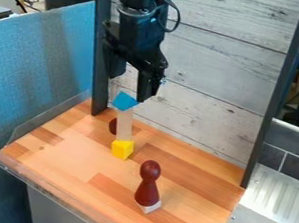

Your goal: Move the blue card to the right

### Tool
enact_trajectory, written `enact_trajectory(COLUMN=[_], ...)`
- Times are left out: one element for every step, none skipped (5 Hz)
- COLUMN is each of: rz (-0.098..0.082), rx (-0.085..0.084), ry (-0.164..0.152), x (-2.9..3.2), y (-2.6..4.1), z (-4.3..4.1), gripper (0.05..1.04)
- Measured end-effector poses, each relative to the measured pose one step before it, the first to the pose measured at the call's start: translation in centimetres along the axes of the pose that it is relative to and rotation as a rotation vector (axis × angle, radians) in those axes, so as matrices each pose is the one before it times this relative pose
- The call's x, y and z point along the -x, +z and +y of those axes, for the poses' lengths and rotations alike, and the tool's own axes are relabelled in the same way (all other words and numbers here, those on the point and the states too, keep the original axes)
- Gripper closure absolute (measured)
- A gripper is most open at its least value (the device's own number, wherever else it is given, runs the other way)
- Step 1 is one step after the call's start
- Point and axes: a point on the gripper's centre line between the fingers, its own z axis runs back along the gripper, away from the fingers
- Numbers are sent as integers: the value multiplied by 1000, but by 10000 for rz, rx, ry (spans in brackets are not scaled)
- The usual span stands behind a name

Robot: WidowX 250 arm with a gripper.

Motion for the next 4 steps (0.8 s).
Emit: enact_trajectory(rz=[288,241,323,301], rx=[141,6,161,-147], ry=[-12,173,118,91], x=[237,-137,-428,-381], y=[-960,-937,-900,-1636], z=[-207,975,1513,1535], gripper=[83,83,83,83])
